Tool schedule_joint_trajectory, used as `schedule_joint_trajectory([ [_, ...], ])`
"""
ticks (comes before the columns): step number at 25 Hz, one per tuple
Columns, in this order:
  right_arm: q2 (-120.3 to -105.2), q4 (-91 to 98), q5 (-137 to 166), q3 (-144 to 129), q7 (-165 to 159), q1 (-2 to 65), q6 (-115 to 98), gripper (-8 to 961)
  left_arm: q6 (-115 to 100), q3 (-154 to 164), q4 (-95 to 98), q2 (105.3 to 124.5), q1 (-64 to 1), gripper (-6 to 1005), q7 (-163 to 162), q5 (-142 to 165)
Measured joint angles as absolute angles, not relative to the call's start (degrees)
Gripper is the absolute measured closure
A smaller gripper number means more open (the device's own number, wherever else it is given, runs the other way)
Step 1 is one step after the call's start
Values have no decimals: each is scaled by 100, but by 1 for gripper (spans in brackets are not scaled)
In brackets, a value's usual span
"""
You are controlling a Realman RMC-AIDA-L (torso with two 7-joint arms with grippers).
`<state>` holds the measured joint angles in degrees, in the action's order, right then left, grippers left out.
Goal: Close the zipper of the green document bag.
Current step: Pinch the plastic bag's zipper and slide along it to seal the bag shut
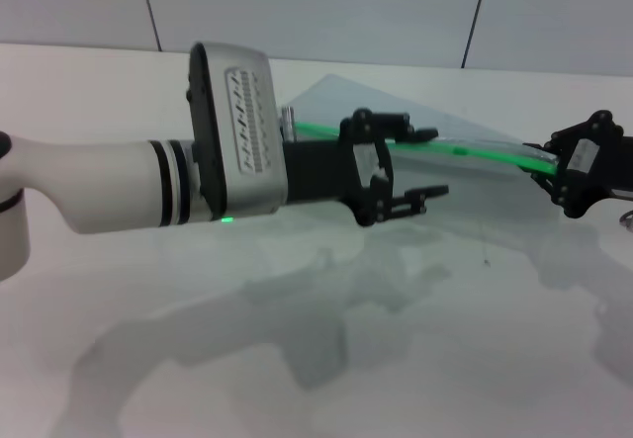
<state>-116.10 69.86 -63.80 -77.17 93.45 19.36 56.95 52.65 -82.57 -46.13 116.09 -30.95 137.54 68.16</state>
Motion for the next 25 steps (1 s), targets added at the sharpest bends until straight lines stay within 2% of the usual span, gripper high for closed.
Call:
schedule_joint_trajectory([
  [12, -11610, 6925, -6381, -7716, 9342, 1965, 5695, 893, 5209, -8223, -4651, 11640, -3030, 470, 14121, 7154],
  [25, -11622, 7299, -6387, -7722, 9335, 1788, 5754, 894, 5692, -8482, -4328, 11633, -2832, 485, 15126, 6198],
])
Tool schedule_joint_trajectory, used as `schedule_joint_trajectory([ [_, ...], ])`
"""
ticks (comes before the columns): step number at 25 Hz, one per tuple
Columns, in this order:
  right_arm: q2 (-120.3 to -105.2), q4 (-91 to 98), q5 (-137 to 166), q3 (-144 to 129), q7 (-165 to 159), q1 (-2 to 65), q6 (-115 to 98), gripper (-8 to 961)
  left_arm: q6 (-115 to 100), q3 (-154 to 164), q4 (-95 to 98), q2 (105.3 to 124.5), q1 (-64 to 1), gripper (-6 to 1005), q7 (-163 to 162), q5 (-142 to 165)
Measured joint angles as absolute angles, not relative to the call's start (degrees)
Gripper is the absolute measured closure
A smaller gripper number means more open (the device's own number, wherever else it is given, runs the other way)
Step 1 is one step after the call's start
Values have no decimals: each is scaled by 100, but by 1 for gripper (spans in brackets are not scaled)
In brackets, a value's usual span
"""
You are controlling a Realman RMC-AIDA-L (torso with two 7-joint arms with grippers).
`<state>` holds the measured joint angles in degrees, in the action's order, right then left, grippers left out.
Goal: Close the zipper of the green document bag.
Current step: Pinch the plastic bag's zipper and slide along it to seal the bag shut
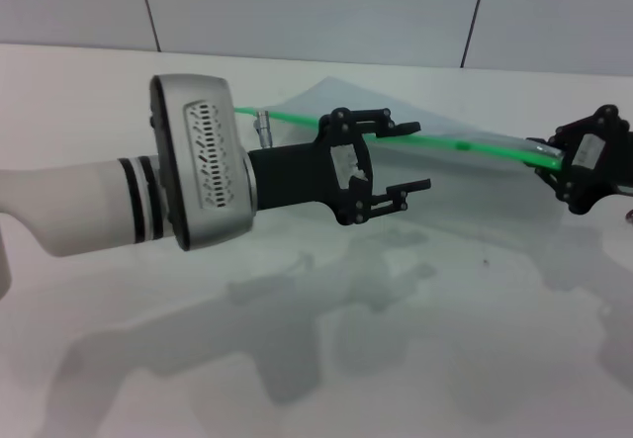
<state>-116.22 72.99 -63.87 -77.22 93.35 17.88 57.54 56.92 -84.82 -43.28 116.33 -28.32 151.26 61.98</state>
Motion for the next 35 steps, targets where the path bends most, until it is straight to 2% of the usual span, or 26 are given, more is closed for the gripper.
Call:
schedule_joint_trajectory([
  [23, -11637, 7682, -6348, -7784, 9272, 1634, 5815, 896, 5901, -8578, -4020, 11646, -3266, 512, 15819, 6187],
  [35, -11637, 7682, -6338, -7787, 9276, 1640, 5800, 895, 5955, -8572, -3775, 11655, -3279, 514, 16195, 5896],
])
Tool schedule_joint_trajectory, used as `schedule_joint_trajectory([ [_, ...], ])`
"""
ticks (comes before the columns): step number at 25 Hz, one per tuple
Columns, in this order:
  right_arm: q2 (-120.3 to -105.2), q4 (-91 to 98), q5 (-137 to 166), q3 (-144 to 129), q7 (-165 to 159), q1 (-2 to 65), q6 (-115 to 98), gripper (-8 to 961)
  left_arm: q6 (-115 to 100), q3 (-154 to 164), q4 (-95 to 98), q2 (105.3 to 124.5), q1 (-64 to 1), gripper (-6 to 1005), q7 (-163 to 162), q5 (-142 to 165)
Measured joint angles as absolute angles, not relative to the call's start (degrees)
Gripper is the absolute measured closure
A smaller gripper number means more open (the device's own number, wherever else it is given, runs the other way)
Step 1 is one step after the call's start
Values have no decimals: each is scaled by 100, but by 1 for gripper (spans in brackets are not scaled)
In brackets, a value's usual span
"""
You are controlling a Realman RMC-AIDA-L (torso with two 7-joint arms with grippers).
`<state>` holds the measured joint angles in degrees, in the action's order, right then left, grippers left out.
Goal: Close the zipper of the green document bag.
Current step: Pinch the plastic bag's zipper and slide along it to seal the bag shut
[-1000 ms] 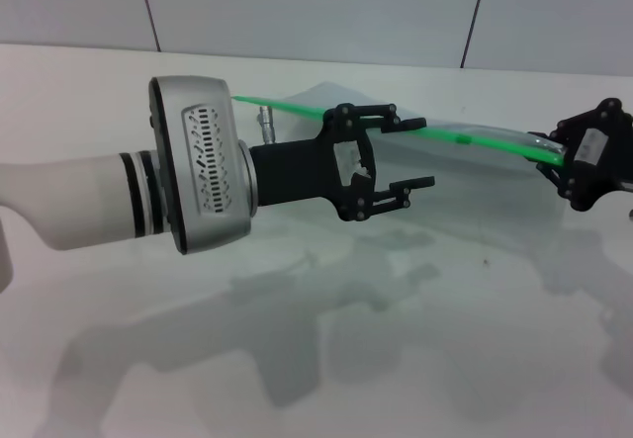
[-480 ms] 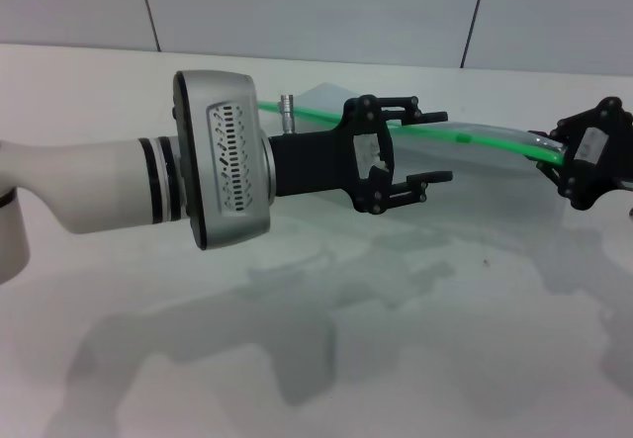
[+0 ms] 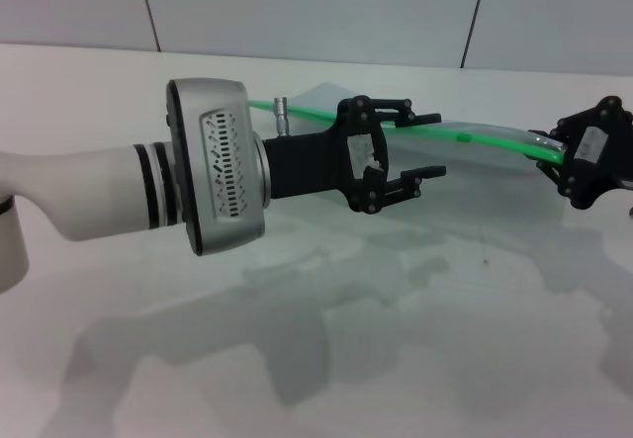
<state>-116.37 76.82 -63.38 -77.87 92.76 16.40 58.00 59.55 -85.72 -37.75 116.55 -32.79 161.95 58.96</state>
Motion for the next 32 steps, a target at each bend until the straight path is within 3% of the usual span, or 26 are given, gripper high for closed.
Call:
schedule_joint_trajectory([
  [7, -11642, 7650, -6363, -7791, 9303, 1634, 5791, 895, 6006, -8580, -3611, 11668, -3271, 503, 16268, 5665],
  [10, -11645, 7667, -6363, -7794, 9304, 1634, 5798, 896, 6008, -8574, -3584, 11670, -3300, 389, 16269, 5662],
  [15, -11646, 7730, -6352, -7797, 9289, 1631, 5825, 896, 5990, -8544, -3566, 11678, -3399, 374, 16269, 5681],
  [32, -11645, 8111, -6328, -7925, 9273, 1418, 5791, 897, 5949, -8600, -3460, 11681, -3574, 430, 16277, 5660],
])
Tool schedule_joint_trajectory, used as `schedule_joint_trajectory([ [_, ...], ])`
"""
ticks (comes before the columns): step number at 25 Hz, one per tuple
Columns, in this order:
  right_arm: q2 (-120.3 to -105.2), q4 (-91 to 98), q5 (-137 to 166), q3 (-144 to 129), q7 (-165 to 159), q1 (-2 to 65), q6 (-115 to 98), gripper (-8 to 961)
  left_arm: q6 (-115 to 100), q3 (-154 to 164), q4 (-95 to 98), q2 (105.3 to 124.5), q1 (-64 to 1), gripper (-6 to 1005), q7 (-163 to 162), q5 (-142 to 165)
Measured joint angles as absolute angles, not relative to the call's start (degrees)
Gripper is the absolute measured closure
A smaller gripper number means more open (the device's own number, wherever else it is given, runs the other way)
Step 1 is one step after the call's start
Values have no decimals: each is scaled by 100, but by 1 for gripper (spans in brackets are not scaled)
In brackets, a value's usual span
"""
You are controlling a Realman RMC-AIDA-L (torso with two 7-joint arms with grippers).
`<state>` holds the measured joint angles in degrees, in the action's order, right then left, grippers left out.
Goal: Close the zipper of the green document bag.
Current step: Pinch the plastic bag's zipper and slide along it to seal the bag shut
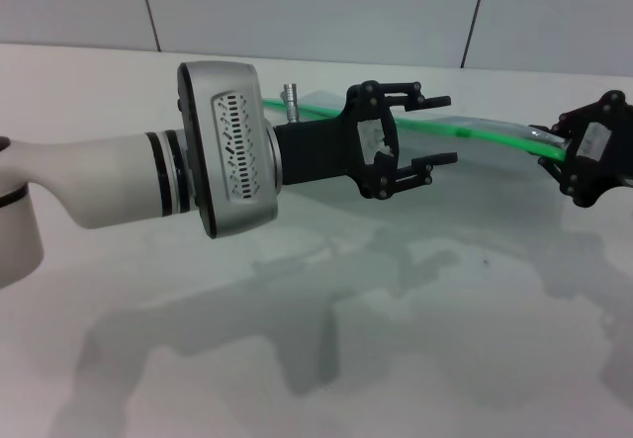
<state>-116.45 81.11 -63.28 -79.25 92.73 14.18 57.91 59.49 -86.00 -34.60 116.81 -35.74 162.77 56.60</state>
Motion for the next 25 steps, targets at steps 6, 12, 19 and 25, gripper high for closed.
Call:
schedule_joint_trajectory([
  [6, -11645, 8119, -6328, -7931, 9269, 1415, 5786, 900, 5950, -8573, -3474, 11676, -3593, 493, 16277, 5667],
  [12, -11645, 8166, -6321, -7944, 9229, 1415, 5783, 900, 5961, -8552, -3480, 11674, -3639, 614, 16278, 5694],
  [19, -11645, 8193, -6305, -8018, 9193, 1415, 5784, 900, 5956, -8555, -3484, 11675, -3667, 644, 16278, 5681],
  [25, -11645, 8193, -6240, -8032, 9180, 1415, 5783, 900, 5953, -8573, -3475, 11672, -3668, 713, 16277, 5689],
])
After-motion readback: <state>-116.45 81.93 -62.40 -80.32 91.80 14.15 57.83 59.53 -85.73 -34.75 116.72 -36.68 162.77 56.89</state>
